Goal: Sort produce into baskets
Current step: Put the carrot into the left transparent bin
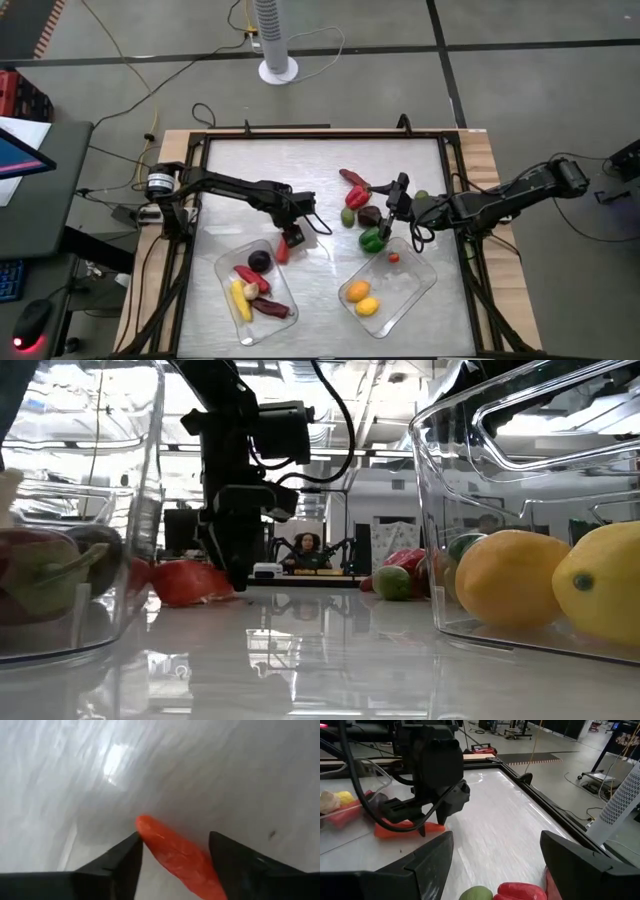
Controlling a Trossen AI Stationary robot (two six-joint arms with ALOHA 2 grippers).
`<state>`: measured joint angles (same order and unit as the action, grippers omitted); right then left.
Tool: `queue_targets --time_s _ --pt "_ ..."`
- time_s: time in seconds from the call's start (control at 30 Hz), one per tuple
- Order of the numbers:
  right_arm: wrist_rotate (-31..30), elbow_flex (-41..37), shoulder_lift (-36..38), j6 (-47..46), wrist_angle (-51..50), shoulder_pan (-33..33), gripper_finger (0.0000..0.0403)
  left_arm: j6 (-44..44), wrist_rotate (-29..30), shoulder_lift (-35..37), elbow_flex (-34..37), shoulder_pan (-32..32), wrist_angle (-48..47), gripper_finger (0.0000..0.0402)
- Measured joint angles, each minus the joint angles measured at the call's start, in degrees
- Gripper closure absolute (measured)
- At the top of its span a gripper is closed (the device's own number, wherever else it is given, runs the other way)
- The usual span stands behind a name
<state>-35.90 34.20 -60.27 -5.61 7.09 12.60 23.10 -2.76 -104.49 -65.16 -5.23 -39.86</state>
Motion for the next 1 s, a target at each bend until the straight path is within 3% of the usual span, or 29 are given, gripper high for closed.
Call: queue_targets --time_s 0.23,0.57,0.77,1.0 --pt "0.0 0.0 0.0 0.0 0.02 0.0 0.0078 -1.68 0.07 0.0 -2.13 -0.02 3.05 0.0281" --pt "0.0 0.0 0.0 0.0 -0.22 0.0 0.0078 -7.67 -1.54 0.0 -2.22 -0.02 9.81 0.0364" --pt "0.0 0.0 0.0 0.0 -0.21 0.0 0.0078 -9.19 -1.97 0.02 -2.22 0.0 10.99 0.0383" --pt "-0.05 0.0 0.0 0.03 -0.46 0.0 0.0078 -10.06 -7.59 0.02 -5.73 -0.02 7.27 0.0382"
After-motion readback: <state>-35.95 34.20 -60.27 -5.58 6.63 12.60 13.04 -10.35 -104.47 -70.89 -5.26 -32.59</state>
